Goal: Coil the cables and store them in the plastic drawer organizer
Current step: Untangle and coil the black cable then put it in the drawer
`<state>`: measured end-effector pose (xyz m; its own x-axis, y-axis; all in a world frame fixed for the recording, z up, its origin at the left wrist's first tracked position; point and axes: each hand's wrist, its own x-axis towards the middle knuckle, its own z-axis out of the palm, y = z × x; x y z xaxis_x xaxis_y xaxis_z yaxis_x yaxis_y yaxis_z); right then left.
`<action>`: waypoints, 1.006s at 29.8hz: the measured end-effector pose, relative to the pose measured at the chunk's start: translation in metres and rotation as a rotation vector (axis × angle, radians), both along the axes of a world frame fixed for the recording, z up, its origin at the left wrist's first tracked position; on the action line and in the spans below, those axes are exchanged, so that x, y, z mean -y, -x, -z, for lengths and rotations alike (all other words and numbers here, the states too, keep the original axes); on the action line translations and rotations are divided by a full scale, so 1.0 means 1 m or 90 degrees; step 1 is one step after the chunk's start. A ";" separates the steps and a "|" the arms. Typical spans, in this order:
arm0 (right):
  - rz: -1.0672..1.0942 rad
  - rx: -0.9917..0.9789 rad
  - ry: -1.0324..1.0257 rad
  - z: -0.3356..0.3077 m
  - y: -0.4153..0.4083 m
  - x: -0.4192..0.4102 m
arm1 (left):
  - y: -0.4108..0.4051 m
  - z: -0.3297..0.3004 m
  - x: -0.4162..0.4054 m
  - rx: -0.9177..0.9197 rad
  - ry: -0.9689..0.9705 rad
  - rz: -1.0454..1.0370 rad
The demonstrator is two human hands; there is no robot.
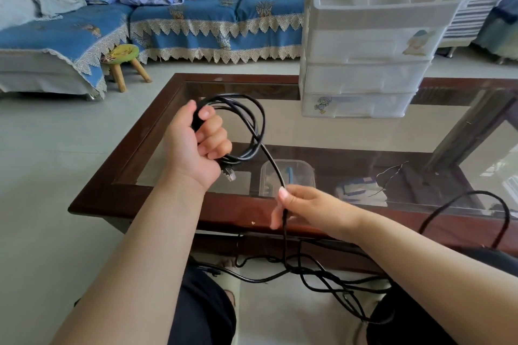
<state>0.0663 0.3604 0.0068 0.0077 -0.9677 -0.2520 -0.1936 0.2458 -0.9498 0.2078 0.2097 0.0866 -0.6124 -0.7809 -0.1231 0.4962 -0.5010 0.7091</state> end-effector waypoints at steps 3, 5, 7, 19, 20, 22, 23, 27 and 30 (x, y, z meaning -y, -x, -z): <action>-0.077 -0.097 -0.055 0.012 0.001 -0.007 | -0.004 -0.001 0.011 -0.059 -0.035 -0.087; -0.036 -0.138 -0.055 0.020 0.000 -0.006 | -0.010 -0.001 0.018 -0.097 -0.055 -0.153; 0.128 -0.145 -0.001 0.022 -0.001 -0.004 | -0.015 -0.003 0.024 -0.120 -0.056 -0.204; -0.004 -0.777 0.121 -0.007 -0.022 -0.010 | 0.025 0.011 -0.010 0.208 0.158 -0.081; -0.027 -0.781 0.150 -0.011 -0.024 -0.011 | 0.028 0.013 -0.013 0.232 0.187 -0.056; -0.066 -0.822 0.229 -0.018 -0.029 -0.013 | 0.032 0.018 -0.021 0.277 0.230 0.006; -0.068 -0.844 0.263 -0.022 -0.030 -0.014 | 0.034 0.020 -0.025 0.301 0.251 0.039; -0.040 -0.777 0.432 -0.032 -0.027 -0.012 | 0.037 0.029 -0.039 0.405 0.351 0.158; 0.023 -0.712 0.509 -0.042 -0.015 -0.006 | 0.038 0.032 -0.044 0.447 0.344 0.196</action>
<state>0.0816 0.3661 0.0491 0.1433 -0.8462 0.5132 -0.9470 -0.2679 -0.1773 0.1695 0.2536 0.0547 -0.7249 -0.6556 -0.2115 -0.2334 -0.0551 0.9708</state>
